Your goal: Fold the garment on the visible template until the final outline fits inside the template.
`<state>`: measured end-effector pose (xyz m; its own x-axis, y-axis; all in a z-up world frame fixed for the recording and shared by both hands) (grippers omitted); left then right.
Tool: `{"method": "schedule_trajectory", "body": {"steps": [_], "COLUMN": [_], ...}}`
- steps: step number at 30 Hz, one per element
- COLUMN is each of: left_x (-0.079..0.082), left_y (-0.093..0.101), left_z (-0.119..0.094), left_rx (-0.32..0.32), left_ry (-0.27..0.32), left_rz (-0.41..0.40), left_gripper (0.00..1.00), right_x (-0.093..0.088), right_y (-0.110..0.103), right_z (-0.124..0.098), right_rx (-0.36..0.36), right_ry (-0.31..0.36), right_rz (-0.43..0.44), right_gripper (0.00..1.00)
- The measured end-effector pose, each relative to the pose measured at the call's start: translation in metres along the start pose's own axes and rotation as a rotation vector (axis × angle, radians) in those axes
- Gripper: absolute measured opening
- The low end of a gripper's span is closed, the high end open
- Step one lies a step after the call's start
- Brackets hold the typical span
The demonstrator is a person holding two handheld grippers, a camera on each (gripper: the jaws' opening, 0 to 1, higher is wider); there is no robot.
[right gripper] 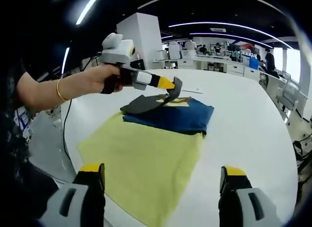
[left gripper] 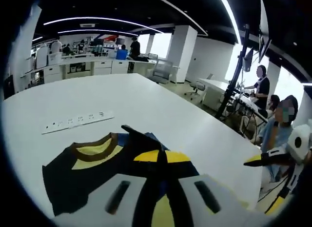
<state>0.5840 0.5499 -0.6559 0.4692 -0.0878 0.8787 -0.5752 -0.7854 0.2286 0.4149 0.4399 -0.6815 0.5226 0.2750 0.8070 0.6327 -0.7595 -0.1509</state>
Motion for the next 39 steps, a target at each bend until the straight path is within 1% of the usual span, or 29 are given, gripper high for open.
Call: {"method": "schedule_trajectory", "body": {"steps": [3,4,8,11,15,18,20,22,25,26,29,31,34,37,39], "left_x": [-0.009,-0.011,-0.016,-0.022,-0.028,-0.035,-0.038,-0.044,-0.045,-0.045,-0.043,-0.041,-0.037,-0.033,-0.031], "left_y": [0.010,0.014,0.024,0.027,0.029,0.032,0.033,0.032,0.026,0.024,0.012,0.006,-0.004,-0.012,-0.017], "left_z": [0.008,0.010,0.019,0.024,0.032,0.038,0.039,0.039,0.034,0.033,0.027,0.023,0.015,0.009,0.005], "left_rx": [-0.023,-0.040,-0.055,-0.063,-0.056,-0.068,-0.074,-0.068,-0.044,-0.036,0.002,0.015,0.039,0.059,0.071], "left_ry": [-0.016,-0.017,-0.033,-0.046,-0.056,-0.078,-0.080,-0.098,-0.083,-0.080,-0.065,-0.053,-0.036,-0.028,-0.020], "left_rz": [0.009,0.011,0.021,0.023,0.010,0.013,0.027,0.057,0.099,0.101,0.110,0.118,0.145,0.138,0.140], "left_gripper": [0.00,0.00,0.00,0.00,0.00,0.00,0.01,0.11,0.32,0.40,0.55,0.63,0.72,0.82,0.87], "right_x": [-0.004,-0.005,-0.008,-0.010,-0.011,-0.012,-0.013,-0.013,-0.013,-0.013,-0.011,-0.009,-0.006,-0.004,-0.002], "right_y": [0.002,0.003,0.004,0.005,0.007,0.009,0.010,0.011,0.010,0.011,0.010,0.010,0.010,0.010,0.009], "right_z": [0.000,0.000,-0.001,-0.001,-0.002,-0.003,-0.003,-0.003,-0.002,-0.001,0.002,0.004,0.006,0.008,0.010], "right_rx": [-0.006,-0.008,-0.013,-0.017,-0.024,-0.030,-0.034,-0.036,-0.033,-0.032,-0.026,-0.020,-0.017,-0.011,-0.006], "right_ry": [-0.004,-0.005,-0.010,-0.012,-0.013,-0.013,-0.012,-0.011,-0.010,-0.011,-0.013,-0.009,-0.005,0.001,0.004], "right_rz": [0.012,0.016,0.023,0.032,0.036,0.040,0.044,0.047,0.052,0.052,0.047,0.047,0.044,0.047,0.050], "right_gripper": [0.99,0.99,0.99,0.99,0.99,0.99,0.99,0.99,0.99,0.99,0.99,0.99,0.99,0.99,0.98]}}
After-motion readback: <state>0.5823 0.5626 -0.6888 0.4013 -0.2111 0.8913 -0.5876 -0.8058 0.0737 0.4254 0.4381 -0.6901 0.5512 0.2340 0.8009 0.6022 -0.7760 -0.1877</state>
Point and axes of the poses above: the point that each gripper's makers call its tool centre point, and the gripper's own axes: z roughly forward along the fingers, y roughly to its right, x roughly out of its top, the point moved 2 cm from there along -z, roughly backward along the fingers, and after that the axes turned 2 degrees about y, right-handed, at the moved point
